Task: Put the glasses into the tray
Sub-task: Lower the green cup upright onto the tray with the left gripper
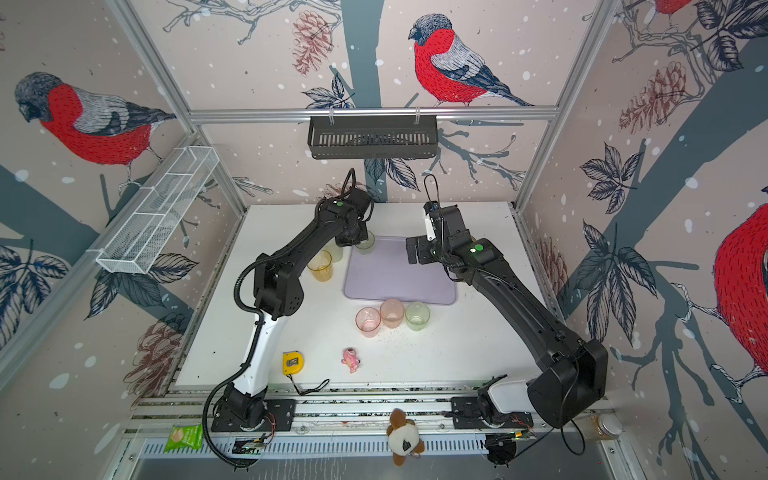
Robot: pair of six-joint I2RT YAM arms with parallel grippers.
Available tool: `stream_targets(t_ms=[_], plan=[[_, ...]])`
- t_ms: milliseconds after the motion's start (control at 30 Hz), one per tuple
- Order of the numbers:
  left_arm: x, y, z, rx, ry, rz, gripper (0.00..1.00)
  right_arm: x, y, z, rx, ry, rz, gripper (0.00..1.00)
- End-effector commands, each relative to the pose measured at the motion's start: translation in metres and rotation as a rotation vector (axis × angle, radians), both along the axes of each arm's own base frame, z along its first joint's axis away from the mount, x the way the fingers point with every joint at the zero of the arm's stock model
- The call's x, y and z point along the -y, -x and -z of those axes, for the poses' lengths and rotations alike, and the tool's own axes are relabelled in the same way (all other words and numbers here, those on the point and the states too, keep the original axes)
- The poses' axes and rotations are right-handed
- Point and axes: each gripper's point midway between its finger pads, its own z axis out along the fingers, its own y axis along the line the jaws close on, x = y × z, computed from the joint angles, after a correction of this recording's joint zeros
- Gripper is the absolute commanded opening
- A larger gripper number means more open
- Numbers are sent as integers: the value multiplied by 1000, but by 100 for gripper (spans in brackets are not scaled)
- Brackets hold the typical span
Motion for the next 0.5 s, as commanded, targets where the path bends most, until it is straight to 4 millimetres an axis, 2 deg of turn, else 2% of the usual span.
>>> stream_targets(t_ms=[0, 467], plan=[[-1, -5, 0, 16, -3, -3, 0, -2, -3, -3, 13, 1, -8, 100], [-7, -10, 11, 7, -19, -12, 1, 3, -5, -2, 13, 9, 2, 100]])
